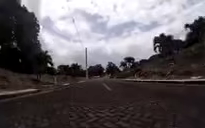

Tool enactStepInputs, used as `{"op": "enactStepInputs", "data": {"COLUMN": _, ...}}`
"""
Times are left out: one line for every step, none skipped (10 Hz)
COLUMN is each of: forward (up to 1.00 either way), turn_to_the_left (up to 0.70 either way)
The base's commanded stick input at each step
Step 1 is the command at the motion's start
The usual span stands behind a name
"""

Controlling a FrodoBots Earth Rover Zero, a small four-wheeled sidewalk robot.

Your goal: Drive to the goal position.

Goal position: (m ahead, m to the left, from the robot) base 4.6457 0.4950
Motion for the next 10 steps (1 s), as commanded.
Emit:
{"op": "enactStepInputs", "data": {"forward": 0.7, "turn_to_the_left": 0.0}}
{"op": "enactStepInputs", "data": {"forward": 0.7, "turn_to_the_left": 0.0}}
{"op": "enactStepInputs", "data": {"forward": 0.7, "turn_to_the_left": 0.0}}
{"op": "enactStepInputs", "data": {"forward": 0.7, "turn_to_the_left": 0.0}}
{"op": "enactStepInputs", "data": {"forward": 0.7, "turn_to_the_left": 0.0}}
{"op": "enactStepInputs", "data": {"forward": 0.7, "turn_to_the_left": 0.0}}
{"op": "enactStepInputs", "data": {"forward": 0.7, "turn_to_the_left": 0.0}}
{"op": "enactStepInputs", "data": {"forward": 0.7, "turn_to_the_left": 0.0}}
{"op": "enactStepInputs", "data": {"forward": 0.7, "turn_to_the_left": 0.0}}
{"op": "enactStepInputs", "data": {"forward": 0.7, "turn_to_the_left": 0.0}}
